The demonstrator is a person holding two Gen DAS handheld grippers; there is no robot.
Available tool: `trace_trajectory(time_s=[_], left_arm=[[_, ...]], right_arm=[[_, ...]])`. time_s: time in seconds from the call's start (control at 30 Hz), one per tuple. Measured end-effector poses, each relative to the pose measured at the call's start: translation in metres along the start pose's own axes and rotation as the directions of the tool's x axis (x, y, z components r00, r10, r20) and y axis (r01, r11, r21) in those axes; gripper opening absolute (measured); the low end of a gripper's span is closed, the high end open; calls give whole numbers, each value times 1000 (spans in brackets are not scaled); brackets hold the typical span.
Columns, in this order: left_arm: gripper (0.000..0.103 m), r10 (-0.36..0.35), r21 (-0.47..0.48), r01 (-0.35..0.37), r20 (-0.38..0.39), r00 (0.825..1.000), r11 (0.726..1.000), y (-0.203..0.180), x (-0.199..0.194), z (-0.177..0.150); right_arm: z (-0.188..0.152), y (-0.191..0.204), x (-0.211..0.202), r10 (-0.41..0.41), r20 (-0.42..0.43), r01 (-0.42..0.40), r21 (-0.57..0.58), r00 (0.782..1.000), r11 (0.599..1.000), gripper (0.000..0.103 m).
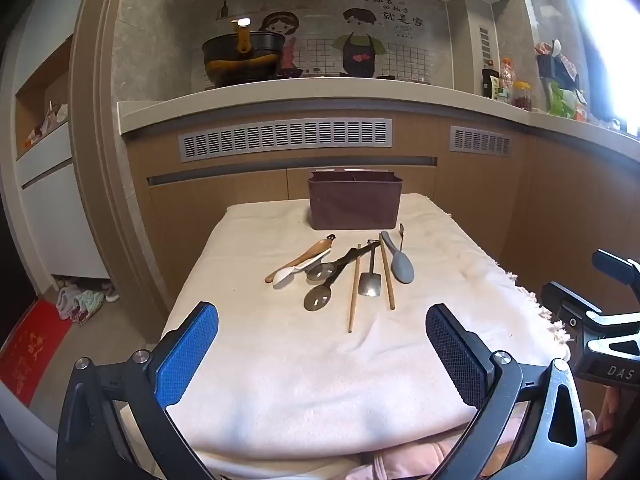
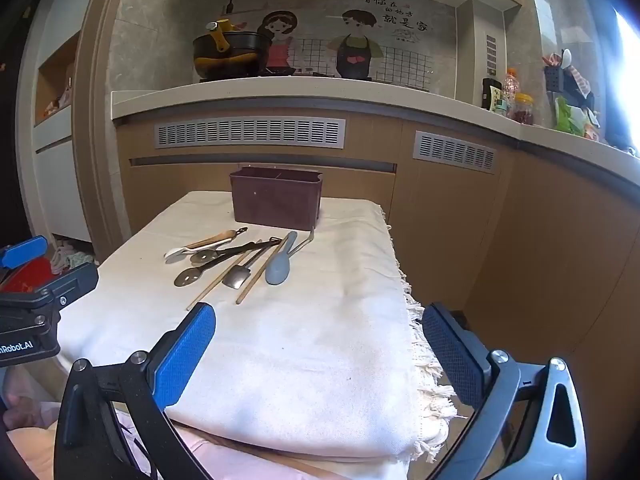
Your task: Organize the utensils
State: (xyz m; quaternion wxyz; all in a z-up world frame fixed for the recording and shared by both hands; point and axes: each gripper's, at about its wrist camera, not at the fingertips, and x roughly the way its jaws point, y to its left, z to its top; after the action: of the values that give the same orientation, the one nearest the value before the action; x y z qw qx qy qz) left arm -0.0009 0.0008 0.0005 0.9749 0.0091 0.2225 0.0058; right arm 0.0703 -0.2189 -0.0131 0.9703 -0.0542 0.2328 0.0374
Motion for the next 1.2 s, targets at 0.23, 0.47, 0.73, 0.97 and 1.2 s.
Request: trace_trajectory(time_s=[0.23, 0.47, 0.73, 0.97, 1.2], left_arm=[[103, -3, -4, 2, -23, 1000, 1000, 0, 8, 0], [103, -7, -9, 7, 2, 1000, 1000, 3, 1, 0], [103, -4, -6, 5, 2, 1000, 1000, 2, 0, -1], [103, -4, -3, 4, 0, 1000, 1000, 2, 0, -1], [103, -4, -2, 4, -3, 1000, 1000, 2, 0, -2]], right_arm=[[0, -2, -3, 12, 4, -12, 19, 1000, 1000, 103], [-4, -6, -6, 22, 27, -23, 43, 999, 999, 103], [-3, -8, -4, 28, 25, -29, 55, 999, 998, 103], [-1, -8, -4, 24, 21, -26, 54, 999, 998, 103], [-1, -8, -5, 31, 20, -32, 55, 999, 998, 103]])
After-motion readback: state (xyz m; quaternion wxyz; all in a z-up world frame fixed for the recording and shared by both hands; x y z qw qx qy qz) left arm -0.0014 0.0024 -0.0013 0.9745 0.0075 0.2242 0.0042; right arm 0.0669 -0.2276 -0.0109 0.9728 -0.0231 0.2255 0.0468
